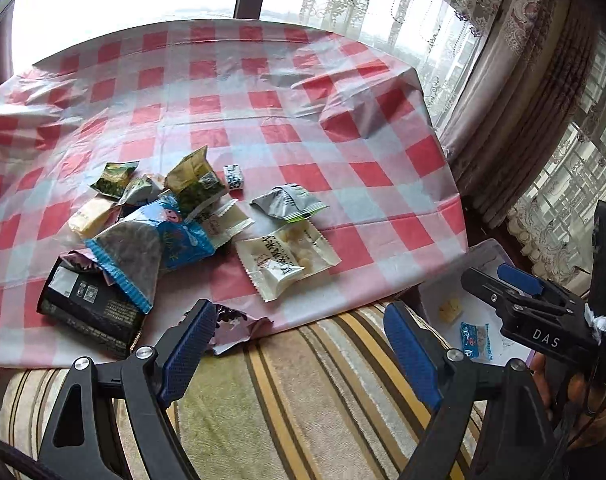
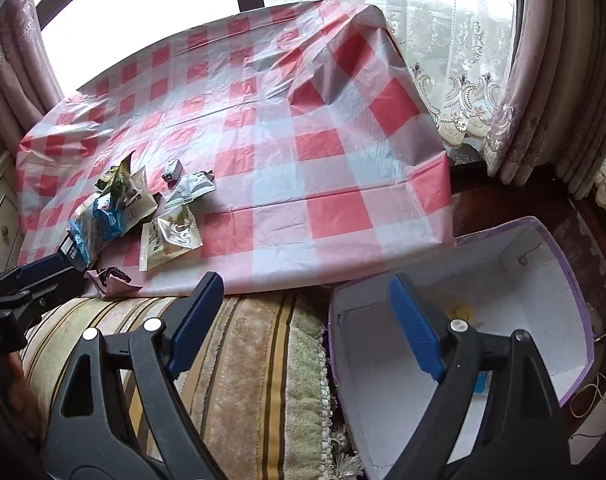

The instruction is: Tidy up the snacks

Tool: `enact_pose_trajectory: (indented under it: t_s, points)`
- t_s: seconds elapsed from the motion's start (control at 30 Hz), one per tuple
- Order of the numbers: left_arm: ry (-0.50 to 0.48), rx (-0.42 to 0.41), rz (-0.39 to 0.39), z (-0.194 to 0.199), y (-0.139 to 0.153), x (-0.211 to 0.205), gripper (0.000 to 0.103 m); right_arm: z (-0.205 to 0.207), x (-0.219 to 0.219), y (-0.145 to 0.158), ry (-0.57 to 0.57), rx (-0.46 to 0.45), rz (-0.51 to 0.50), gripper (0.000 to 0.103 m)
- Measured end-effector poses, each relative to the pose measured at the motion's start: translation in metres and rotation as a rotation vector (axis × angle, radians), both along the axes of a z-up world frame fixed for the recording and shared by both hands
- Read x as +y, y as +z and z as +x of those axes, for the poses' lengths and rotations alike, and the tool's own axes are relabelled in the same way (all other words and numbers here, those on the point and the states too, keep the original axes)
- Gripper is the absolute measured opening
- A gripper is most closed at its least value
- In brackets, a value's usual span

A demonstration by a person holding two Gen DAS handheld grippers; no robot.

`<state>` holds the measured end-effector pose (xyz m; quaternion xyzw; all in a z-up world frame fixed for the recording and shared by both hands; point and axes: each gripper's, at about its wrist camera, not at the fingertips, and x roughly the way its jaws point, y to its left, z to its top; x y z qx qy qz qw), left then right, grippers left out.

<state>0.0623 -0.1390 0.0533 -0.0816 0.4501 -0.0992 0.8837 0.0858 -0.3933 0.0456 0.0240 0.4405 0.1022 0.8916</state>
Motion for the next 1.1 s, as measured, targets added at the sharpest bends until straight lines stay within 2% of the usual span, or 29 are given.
enact_pose_trajectory:
  t_s: [0.07, 0.17, 0.37, 0.7, 0.8, 0.9, 1.07, 1.1]
  points:
    - [0.068, 0.012, -0.034, -0.003, -0.002, 0.025, 0.087, 0.0, 0.016, 0.001, 0.052, 0.008, 0.013, 0.087]
    - [0.165, 0.03, -0.039, -0.008, -0.008, 0.059, 0.087, 0.0, 0.045, 0.001, 0.135, 0.014, -0.02, 0.087]
    - [0.307, 0.118, -0.086, -0.014, -0.03, 0.115, 0.087, 0.001, 0.099, -0.007, 0.297, 0.037, -0.057, 0.087]
    - [0.425, 0.207, -0.122, -0.012, -0.053, 0.157, 0.087, 0.01, 0.179, -0.029, 0.516, 0.082, -0.112, 0.086]
    - [0.426, 0.23, -0.142, -0.009, -0.058, 0.16, 0.087, 0.014, 0.196, -0.037, 0.552, 0.101, -0.138, 0.081]
    - [0.424, 0.243, -0.139, -0.004, -0.061, 0.161, 0.087, 0.02, 0.209, -0.046, 0.583, 0.132, -0.156, 0.069]
    - [0.395, 0.28, -0.073, 0.014, -0.065, 0.154, 0.088, 0.027, 0.218, -0.059, 0.611, 0.186, -0.16, 0.049]
    - [0.376, 0.292, -0.05, 0.019, -0.066, 0.15, 0.088, 0.029, 0.218, -0.06, 0.61, 0.193, -0.154, 0.049]
